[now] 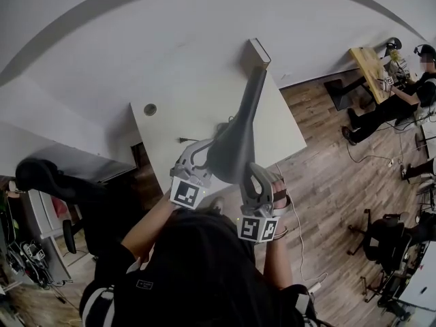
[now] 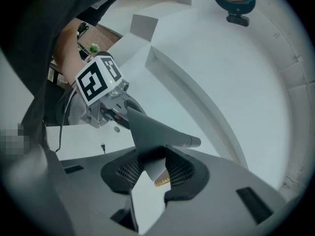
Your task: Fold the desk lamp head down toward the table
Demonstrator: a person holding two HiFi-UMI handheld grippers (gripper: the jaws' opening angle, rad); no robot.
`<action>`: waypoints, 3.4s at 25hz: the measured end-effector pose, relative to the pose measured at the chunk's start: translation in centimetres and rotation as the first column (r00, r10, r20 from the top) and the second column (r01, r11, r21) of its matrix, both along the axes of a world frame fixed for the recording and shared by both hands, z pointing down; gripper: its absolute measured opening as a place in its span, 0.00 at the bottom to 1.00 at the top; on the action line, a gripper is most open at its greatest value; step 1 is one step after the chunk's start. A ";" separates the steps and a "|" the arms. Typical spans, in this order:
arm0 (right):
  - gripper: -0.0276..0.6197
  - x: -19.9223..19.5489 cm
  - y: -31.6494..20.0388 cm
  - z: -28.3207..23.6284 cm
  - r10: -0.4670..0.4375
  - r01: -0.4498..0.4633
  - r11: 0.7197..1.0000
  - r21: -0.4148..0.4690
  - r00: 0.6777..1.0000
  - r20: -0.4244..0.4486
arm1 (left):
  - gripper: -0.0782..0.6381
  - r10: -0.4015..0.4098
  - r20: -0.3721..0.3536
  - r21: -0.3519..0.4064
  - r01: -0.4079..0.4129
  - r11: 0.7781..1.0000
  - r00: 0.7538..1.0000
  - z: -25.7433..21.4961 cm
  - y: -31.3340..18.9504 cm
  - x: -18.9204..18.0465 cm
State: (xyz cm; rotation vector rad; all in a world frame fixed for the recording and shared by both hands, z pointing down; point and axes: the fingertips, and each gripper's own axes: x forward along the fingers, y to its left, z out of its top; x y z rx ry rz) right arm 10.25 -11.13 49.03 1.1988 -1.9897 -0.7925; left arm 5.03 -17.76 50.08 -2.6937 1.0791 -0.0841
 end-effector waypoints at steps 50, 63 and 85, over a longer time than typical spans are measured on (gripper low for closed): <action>0.28 0.8 -1.6 5.1 0.025 0.012 0.990 0.139 0.964 -0.263 | 0.30 -0.218 0.706 0.537 -0.307 0.786 0.674 4.3 4.7 2.2; 0.31 1.5 -3.6 9.1 0.065 0.016 0.975 0.221 0.933 -0.354 | 0.30 -0.381 0.647 0.674 -0.262 0.690 0.661 8.6 2.5 2.9; 0.36 2.1 -5.9 12.3 0.114 -0.019 0.973 0.229 0.905 -0.409 | 0.35 -0.486 0.647 0.703 -0.215 0.678 0.587 11.7 0.0 3.6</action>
